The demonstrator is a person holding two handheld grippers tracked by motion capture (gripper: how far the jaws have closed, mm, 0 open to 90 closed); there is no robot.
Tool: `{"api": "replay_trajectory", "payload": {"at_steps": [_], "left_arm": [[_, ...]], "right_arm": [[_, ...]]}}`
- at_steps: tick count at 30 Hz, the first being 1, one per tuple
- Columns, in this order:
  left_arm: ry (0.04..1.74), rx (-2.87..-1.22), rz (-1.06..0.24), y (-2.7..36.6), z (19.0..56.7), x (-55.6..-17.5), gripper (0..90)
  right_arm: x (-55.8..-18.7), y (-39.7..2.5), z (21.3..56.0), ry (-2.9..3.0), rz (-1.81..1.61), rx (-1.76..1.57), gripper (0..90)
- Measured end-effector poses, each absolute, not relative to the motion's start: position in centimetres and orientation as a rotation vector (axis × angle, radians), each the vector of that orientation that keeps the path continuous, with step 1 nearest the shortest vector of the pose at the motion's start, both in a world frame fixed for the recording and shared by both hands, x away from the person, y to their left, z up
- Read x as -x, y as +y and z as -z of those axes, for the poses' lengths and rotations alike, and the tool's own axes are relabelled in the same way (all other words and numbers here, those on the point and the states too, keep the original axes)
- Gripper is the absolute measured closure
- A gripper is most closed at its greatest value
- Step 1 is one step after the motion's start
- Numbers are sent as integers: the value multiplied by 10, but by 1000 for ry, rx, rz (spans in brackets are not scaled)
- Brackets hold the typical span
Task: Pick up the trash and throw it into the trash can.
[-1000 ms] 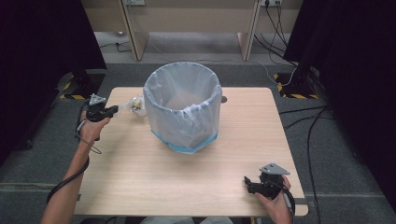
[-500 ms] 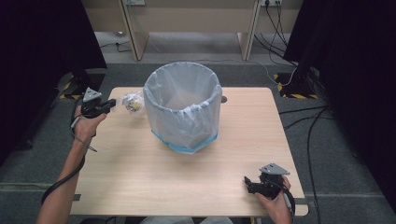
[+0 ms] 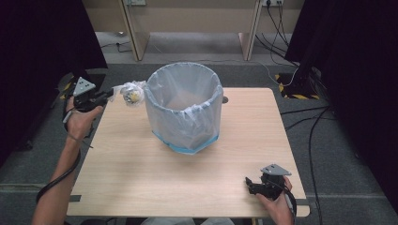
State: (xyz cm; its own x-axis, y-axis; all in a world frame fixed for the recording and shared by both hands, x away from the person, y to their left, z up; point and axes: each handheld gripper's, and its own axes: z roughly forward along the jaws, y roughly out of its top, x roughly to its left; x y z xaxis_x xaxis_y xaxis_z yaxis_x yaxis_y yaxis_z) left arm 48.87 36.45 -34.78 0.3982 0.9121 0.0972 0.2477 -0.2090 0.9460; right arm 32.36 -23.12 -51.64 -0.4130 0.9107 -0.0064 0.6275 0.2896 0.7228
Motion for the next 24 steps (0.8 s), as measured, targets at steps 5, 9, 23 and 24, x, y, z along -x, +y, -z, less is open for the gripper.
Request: {"api": "replay_trajectory", "payload": {"at_steps": [5,9,23,24], "left_arm": [[1001,-1689,-864,364,329,-486,886],[979,-1695,-866,362,315,-485,886],[903,-1738,-851,358,267,-479,885],[895,-1738,-850,356,263,-479,885]], "right_arm": [[-324,-231,516,2146,-912,-1373,145],[-324,-231,516,2146,-912,-1378,145],[-324,-231,516,2146,-911,-1378,145],[-324,-231,516,2147,-911,-1378,145]]}}
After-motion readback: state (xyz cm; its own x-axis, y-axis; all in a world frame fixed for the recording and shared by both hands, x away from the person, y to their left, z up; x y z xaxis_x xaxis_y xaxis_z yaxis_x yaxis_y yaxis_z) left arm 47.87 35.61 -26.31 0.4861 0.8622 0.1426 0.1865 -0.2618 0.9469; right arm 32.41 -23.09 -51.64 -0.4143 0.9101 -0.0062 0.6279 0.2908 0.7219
